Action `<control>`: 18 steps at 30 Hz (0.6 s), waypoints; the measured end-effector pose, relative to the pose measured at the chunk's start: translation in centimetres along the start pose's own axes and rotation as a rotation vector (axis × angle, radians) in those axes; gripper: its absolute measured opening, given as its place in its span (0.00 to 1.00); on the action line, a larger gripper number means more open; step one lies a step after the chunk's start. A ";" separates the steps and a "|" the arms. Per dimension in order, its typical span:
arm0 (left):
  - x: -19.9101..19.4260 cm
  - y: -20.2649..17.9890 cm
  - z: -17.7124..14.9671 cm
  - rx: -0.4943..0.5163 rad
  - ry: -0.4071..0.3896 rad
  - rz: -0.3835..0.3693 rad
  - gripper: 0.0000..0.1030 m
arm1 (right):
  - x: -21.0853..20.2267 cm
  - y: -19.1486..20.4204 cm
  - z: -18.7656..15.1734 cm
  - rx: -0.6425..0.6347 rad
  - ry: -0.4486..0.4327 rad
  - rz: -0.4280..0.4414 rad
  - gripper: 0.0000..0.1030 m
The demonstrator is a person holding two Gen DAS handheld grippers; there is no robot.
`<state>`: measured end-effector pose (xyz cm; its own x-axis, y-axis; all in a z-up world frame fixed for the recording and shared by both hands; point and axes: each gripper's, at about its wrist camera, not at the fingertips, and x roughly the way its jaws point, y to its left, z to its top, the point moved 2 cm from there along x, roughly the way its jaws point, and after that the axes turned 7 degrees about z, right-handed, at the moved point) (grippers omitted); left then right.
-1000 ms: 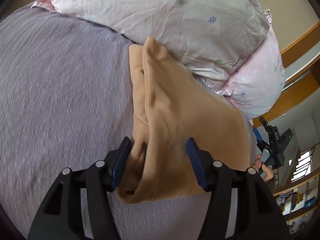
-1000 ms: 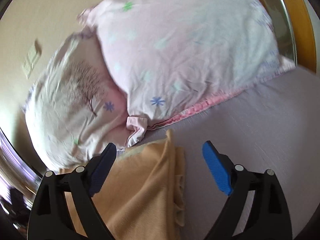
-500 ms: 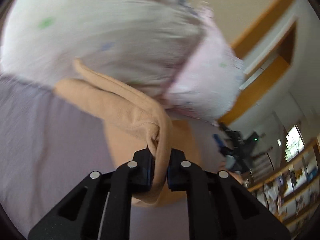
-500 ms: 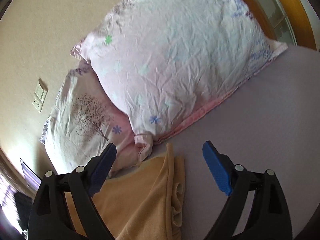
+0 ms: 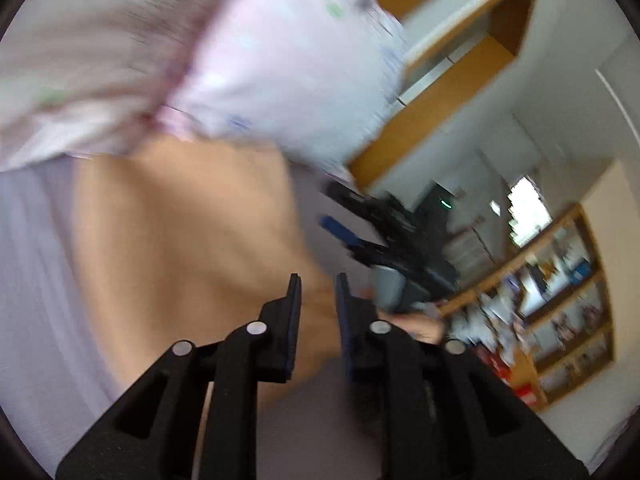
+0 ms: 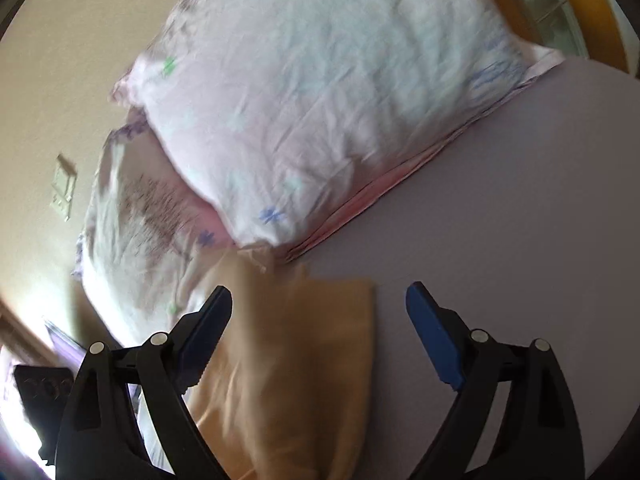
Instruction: Fold small clothes
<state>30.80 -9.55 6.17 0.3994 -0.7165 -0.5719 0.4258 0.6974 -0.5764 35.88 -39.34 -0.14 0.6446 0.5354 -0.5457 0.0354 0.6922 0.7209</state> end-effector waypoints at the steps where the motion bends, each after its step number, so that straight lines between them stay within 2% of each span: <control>1: -0.9 1.0 -0.3 -0.016 -0.009 0.040 0.24 | 0.2 0.2 -0.1 -0.009 0.014 -0.013 0.88; 4: -2.4 4.1 -1.4 -0.075 0.018 0.117 0.28 | 0.5 0.4 -0.4 0.001 0.057 -0.022 0.88; 6: -2.6 5.6 -2.5 -0.100 0.049 0.148 0.29 | -1.1 1.2 -0.8 0.003 0.047 0.027 0.88; 9: -4.2 5.5 -3.7 -0.068 0.039 0.141 0.30 | -4.4 4.1 -3.1 -0.096 0.051 0.110 0.88; 11: -4.9 4.6 -4.4 -0.004 0.006 0.139 0.38 | -6.5 5.7 -5.4 -0.181 0.064 0.082 0.86; 12: -5.6 4.4 -4.9 0.019 -0.007 0.133 0.38 | -7.4 6.3 -6.4 -0.217 0.062 0.053 0.85; 14: -6.1 4.1 -5.4 0.052 -0.019 0.106 0.41 | -8.8 7.0 -8.4 -0.241 0.072 0.031 0.73; 15: -6.0 3.9 -5.6 0.058 -0.016 0.089 0.41 | -9.1 7.2 -9.0 -0.238 0.081 0.047 0.70; 18: -5.8 4.2 -6.0 0.050 -0.022 0.079 0.43 | -8.8 7.7 -12.1 -0.139 0.193 0.282 0.69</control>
<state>25.33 -2.38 3.58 0.4511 -0.6595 -0.6013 0.4318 0.7509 -0.4997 21.22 -32.89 5.06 0.4579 0.7867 -0.4140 -0.2355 0.5564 0.7969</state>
